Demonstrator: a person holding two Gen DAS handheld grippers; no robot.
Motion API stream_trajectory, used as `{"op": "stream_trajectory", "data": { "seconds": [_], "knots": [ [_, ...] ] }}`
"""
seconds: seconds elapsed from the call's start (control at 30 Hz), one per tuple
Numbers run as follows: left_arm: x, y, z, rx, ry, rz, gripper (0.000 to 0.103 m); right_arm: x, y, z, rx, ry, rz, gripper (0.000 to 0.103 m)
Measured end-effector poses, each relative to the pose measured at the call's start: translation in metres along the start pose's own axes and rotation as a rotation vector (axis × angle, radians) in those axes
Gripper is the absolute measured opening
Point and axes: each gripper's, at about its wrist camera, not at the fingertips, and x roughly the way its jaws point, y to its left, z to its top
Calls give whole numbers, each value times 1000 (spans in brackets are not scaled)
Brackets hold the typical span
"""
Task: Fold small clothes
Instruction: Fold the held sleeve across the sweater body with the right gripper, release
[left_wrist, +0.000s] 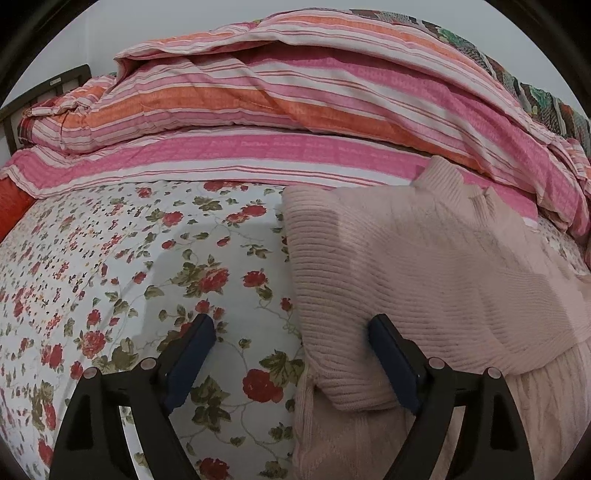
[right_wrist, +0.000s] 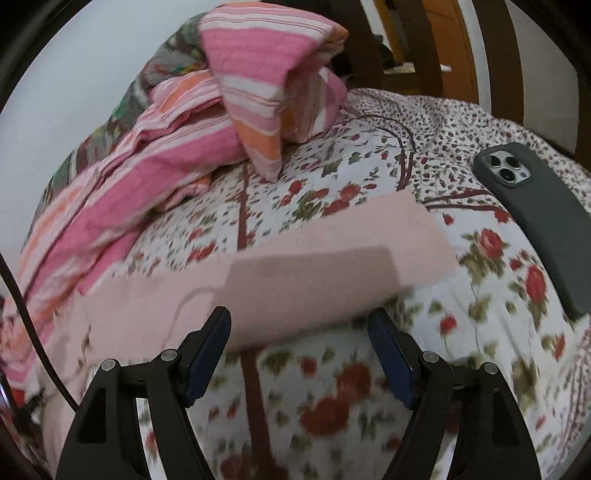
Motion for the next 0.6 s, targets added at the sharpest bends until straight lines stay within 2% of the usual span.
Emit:
{"op": "stream_trajectory", "data": {
  "seconds": [0.07, 0.1, 0.13, 0.17, 0.2, 0.27, 0.4, 0.5, 0.6],
  "knots": [
    [0, 0, 0, -1, 0, -1, 86, 7, 3, 8, -13, -15, -33, 67],
    [0, 1, 0, -3, 0, -4, 86, 10, 7, 10, -28, -26, -65, 49],
    [0, 2, 0, -6, 0, -8, 86, 12, 10, 11, -52, -37, -114, 23],
    [0, 2, 1, -7, -1, -11, 86, 14, 12, 13, -80, -37, -154, 12],
    [-1, 2, 1, -8, -2, -14, 86, 14, 13, 14, -93, -37, -153, 7],
    [-2, 2, 1, -8, -3, -22, 86, 8, 20, 18, -112, -68, -172, 6],
    [-10, 11, 1, -46, -22, -88, 86, -19, 56, 27, -188, -150, -190, 6],
    [-20, 23, 1, -91, -43, -114, 86, -48, 107, 31, -273, -228, -177, 6],
    [-30, 36, 0, -114, -68, -115, 86, -64, 159, 30, -352, -264, -147, 6]
  ]
}}
